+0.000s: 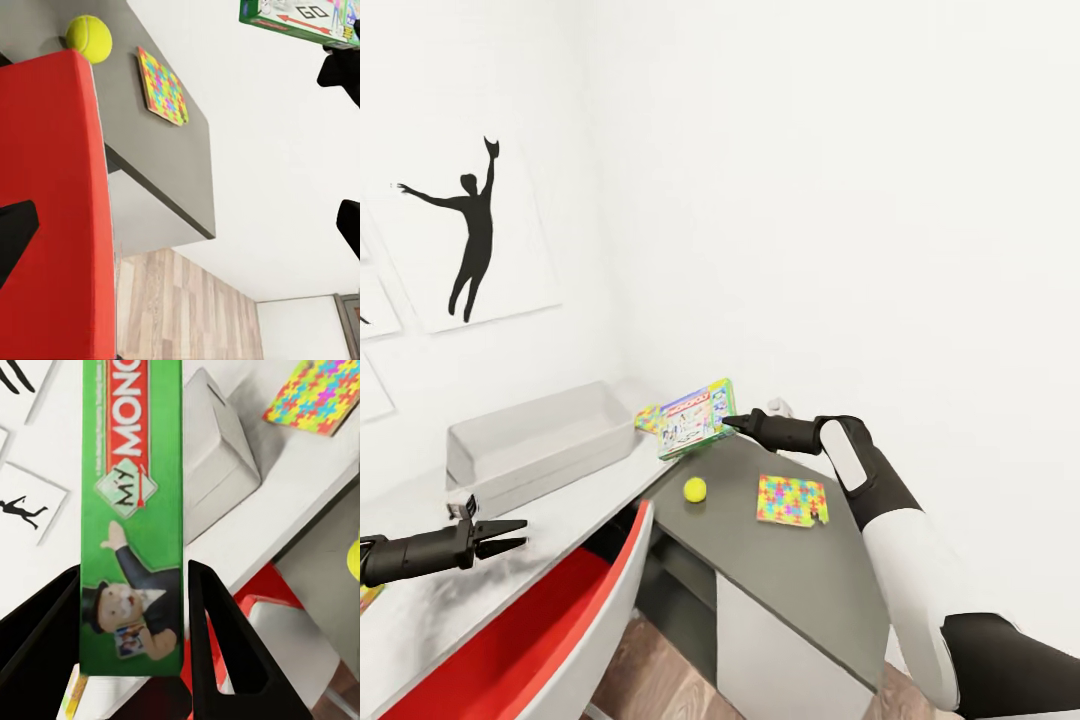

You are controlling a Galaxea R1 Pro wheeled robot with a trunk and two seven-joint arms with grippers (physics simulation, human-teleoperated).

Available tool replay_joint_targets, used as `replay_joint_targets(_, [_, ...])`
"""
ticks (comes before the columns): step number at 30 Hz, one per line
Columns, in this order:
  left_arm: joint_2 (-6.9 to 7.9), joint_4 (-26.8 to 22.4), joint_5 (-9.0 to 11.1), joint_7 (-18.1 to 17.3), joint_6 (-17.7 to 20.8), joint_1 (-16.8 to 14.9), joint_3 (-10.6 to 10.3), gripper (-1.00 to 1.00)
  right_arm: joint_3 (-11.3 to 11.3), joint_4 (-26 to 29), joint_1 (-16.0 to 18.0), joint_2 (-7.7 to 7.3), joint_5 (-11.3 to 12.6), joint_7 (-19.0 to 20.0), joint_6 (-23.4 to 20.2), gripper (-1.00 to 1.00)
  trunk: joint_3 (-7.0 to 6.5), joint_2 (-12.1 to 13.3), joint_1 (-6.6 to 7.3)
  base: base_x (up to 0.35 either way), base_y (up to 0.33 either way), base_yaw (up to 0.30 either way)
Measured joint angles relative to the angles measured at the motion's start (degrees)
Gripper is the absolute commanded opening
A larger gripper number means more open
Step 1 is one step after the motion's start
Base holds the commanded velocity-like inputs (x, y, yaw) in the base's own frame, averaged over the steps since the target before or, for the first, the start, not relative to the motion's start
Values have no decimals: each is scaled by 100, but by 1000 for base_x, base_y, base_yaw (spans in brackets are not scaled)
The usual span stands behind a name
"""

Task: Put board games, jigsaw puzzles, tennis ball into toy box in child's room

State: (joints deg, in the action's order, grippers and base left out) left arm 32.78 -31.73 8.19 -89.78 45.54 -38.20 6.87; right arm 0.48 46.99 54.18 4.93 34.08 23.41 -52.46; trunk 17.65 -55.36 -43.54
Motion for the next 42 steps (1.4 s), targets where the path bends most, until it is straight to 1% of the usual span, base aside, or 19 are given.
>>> replay_joint_targets(13, [8, 0, -5, 0, 0, 0, 1, 100, -3, 0, 0, -2, 17, 5, -2, -100, 0, 1, 0, 293, 27, 283])
replay_joint_targets(25, [9, 0, 2, 0, 0, 0, 2, 100, -14, 3, 0, -9, 29, 9, -3, -100, 0, 1, -3, 49, 10, 282])
replay_joint_targets(31, [8, 0, 0, 0, 0, 0, 1, 100, -31, 8, 0, -22, 76, 10, -15, -100, 0, 1, -3, 8, 7, 91])
replay_joint_targets(37, [8, 0, -1, 0, 0, 0, 1, 100, -33, 6, 0, -45, 71, 10, -15, -100, 0, 1, -1, 177, 65, 11])
replay_joint_targets(42, [8, 0, -1, 0, 0, 0, 0, 100, -39, 8, 0, -58, 79, 13, -14, -100, 0, 1, -2, 66, 42, 1])
